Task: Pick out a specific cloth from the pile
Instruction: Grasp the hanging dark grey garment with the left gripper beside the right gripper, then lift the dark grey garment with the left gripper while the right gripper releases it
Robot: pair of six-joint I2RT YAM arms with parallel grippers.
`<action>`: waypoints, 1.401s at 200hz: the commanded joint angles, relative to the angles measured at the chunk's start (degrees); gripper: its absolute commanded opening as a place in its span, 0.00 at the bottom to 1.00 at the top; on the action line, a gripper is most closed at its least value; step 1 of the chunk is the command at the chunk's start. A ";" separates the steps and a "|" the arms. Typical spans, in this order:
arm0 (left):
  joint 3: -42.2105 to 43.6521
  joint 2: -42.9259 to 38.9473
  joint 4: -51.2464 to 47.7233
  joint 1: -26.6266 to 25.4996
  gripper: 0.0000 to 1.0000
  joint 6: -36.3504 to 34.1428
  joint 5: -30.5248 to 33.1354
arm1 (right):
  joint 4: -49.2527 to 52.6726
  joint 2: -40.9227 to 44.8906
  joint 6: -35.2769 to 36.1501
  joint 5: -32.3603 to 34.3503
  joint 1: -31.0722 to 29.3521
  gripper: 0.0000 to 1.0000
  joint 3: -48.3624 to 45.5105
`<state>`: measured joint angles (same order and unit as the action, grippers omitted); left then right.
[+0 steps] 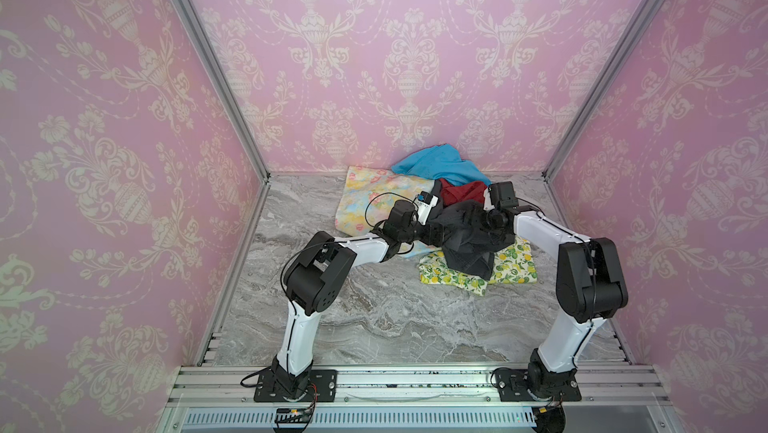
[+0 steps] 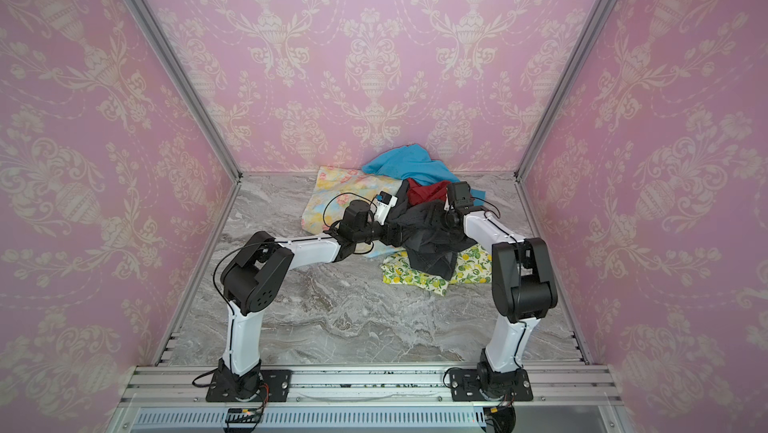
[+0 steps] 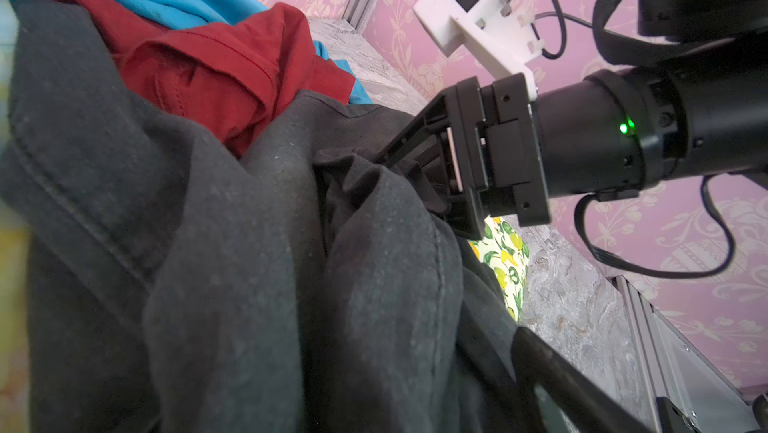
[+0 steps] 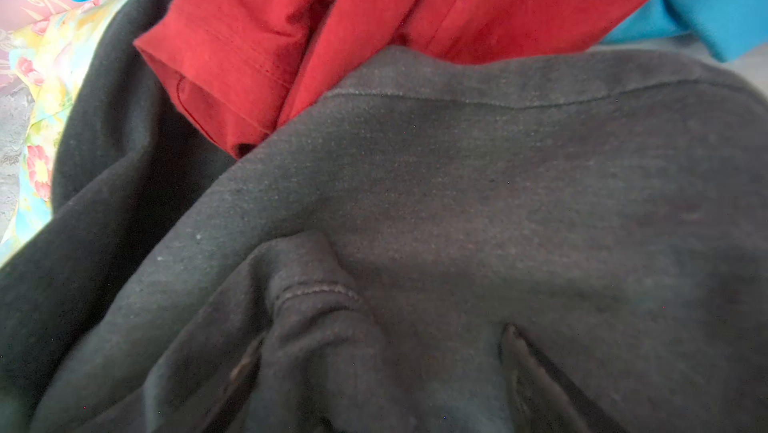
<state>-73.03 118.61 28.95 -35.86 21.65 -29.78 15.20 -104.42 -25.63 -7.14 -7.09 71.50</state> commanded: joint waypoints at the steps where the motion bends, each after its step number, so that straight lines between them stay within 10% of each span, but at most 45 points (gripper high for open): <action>1: 1.12 0.20 -3.28 -1.54 0.99 -2.57 -5.67 | -0.53 -1.66 -1.32 -1.65 -0.29 0.84 -0.66; 117: -9.43 6.96 -17.97 -6.30 0.93 -14.34 4.39 | -0.61 -0.32 -1.53 -1.84 -0.29 0.87 -0.96; 177: -14.58 8.01 -15.27 -6.90 0.00 -12.36 6.19 | 0.43 3.54 -1.46 -1.58 -0.29 0.87 -1.11; 280: -16.39 -4.26 -10.05 -6.94 0.00 -8.38 6.17 | 3.40 28.20 5.66 9.37 -0.29 1.00 -1.57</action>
<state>-86.48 120.90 14.02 -41.87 11.90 -23.35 18.68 -80.20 -23.24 -0.99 -7.16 71.26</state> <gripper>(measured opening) 0.156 0.993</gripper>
